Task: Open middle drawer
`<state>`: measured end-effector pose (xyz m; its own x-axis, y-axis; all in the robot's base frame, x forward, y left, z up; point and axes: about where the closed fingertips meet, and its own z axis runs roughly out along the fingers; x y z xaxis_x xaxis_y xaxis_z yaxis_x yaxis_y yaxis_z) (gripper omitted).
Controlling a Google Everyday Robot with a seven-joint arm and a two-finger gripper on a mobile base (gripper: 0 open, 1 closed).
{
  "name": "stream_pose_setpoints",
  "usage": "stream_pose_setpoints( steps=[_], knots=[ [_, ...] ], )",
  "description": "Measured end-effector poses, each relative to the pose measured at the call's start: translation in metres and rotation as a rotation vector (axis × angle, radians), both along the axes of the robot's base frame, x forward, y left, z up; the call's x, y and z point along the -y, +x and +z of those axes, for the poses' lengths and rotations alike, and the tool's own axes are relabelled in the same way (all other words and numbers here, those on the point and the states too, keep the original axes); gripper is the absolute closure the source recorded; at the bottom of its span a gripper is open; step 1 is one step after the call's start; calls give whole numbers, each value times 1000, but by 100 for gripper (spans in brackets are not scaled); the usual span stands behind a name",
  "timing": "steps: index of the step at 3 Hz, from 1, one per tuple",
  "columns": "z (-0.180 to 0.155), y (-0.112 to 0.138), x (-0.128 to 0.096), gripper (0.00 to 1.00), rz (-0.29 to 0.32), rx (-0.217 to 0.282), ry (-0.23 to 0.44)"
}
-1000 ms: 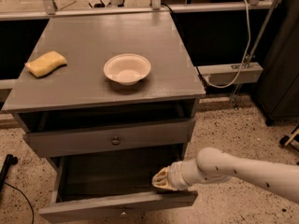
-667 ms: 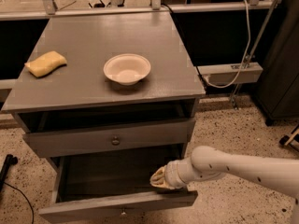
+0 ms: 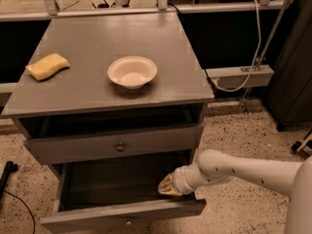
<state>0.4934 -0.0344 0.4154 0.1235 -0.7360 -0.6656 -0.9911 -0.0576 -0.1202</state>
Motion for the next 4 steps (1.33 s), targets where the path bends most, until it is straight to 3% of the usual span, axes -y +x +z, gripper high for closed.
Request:
stream_pose_setpoints(
  steps=[2,3,4],
  knots=[
    [-12,-6,11,100,37,-83,-14],
    [-11,-32,29,100,65,-146,-34],
    [-8,-48,35,100,79,-176,-33]
  ],
)
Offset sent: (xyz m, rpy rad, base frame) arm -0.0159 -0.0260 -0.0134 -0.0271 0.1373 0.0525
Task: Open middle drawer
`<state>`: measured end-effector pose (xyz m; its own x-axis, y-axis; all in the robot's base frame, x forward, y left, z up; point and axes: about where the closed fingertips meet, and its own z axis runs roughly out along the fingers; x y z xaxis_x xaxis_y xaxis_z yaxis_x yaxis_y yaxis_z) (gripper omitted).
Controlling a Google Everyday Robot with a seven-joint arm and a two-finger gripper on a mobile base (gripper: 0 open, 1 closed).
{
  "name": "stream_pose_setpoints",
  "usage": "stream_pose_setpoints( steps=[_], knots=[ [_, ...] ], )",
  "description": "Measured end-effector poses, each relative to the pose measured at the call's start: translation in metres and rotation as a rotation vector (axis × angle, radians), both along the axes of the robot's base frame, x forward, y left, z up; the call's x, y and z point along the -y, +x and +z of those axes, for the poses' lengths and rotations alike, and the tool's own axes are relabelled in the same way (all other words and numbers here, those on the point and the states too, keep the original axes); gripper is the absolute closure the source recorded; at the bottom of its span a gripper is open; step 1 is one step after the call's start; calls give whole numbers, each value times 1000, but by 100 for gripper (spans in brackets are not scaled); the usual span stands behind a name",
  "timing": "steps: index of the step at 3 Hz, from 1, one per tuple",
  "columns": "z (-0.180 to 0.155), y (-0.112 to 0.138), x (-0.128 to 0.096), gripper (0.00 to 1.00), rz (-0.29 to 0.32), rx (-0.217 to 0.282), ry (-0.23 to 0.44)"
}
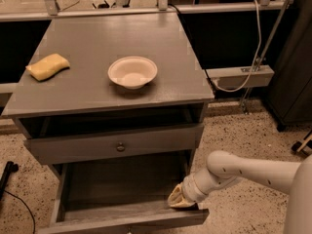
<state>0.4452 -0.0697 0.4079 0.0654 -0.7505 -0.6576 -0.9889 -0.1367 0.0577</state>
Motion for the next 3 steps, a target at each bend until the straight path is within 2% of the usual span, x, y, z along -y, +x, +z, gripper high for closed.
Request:
stream_pose_setpoints(
  steps=[1,2,3],
  knots=[
    [1,-5,-4,100,15,-24,4],
    [5,0,-12,100,15,-29,26],
    [25,18,-18,100,-16,11,97]
  ],
)
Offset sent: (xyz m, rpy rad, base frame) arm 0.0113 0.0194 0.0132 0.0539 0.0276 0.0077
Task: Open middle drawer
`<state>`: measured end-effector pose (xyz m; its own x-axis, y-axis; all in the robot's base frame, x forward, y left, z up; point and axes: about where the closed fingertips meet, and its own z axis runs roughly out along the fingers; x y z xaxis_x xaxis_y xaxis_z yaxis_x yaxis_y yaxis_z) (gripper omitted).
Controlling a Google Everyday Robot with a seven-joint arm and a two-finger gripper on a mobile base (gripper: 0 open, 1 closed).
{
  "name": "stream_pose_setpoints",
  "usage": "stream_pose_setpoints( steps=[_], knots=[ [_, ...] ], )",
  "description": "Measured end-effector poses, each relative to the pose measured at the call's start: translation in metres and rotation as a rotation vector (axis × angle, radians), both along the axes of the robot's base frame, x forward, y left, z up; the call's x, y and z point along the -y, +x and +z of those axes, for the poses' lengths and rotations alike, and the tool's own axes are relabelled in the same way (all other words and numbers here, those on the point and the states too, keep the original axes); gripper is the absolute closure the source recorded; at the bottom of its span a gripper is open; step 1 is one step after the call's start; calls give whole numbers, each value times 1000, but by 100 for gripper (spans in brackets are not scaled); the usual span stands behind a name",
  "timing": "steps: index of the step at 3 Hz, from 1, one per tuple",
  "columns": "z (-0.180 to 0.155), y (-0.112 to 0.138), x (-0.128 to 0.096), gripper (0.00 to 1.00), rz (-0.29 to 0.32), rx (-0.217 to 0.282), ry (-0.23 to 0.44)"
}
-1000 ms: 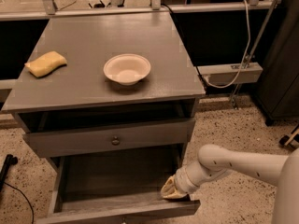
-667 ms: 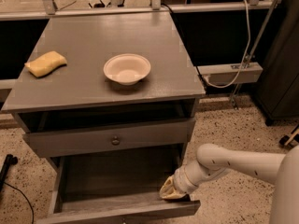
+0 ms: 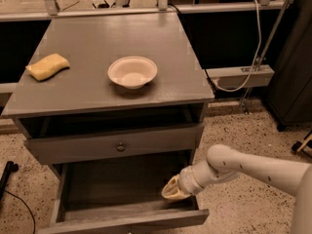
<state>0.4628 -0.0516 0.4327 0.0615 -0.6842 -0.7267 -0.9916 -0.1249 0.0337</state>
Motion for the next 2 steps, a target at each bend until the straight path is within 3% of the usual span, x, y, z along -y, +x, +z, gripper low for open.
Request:
stream_pose_setpoints(
  steps=[1,2],
  knots=[
    [17,8,15,100,-67,36,64],
    [45,14,54,100,-175,86,122]
  ],
)
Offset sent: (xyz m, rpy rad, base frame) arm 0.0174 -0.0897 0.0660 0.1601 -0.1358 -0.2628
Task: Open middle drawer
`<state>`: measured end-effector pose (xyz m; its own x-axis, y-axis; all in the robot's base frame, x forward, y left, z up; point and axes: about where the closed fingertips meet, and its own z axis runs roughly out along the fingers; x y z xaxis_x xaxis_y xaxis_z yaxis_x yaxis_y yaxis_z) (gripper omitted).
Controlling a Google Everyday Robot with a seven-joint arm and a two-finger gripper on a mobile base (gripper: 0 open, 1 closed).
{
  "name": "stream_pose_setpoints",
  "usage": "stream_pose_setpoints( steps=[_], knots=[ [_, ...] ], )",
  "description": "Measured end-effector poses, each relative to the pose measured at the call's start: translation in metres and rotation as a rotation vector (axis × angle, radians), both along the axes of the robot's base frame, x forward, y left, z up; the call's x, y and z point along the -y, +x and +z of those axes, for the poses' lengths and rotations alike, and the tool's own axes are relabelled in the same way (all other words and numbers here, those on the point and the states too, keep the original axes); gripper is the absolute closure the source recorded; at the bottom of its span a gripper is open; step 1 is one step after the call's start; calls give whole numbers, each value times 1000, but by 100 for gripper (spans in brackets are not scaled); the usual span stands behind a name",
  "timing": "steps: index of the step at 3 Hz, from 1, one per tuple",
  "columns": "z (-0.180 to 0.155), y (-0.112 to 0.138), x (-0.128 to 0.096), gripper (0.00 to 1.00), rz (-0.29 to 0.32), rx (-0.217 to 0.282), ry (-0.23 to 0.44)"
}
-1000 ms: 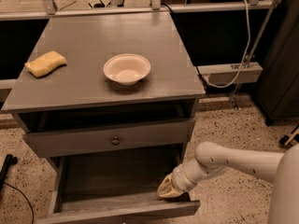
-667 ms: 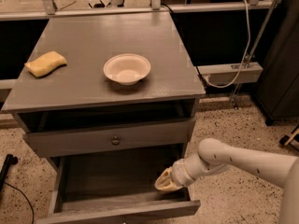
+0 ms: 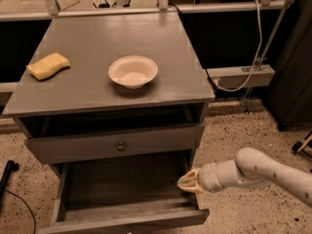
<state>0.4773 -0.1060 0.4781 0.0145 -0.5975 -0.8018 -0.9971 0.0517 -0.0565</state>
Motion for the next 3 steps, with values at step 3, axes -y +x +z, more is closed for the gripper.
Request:
stream_pose_setpoints(
  steps=[3],
  knots=[
    [38,11,74,82,-175,40,66]
  ],
)
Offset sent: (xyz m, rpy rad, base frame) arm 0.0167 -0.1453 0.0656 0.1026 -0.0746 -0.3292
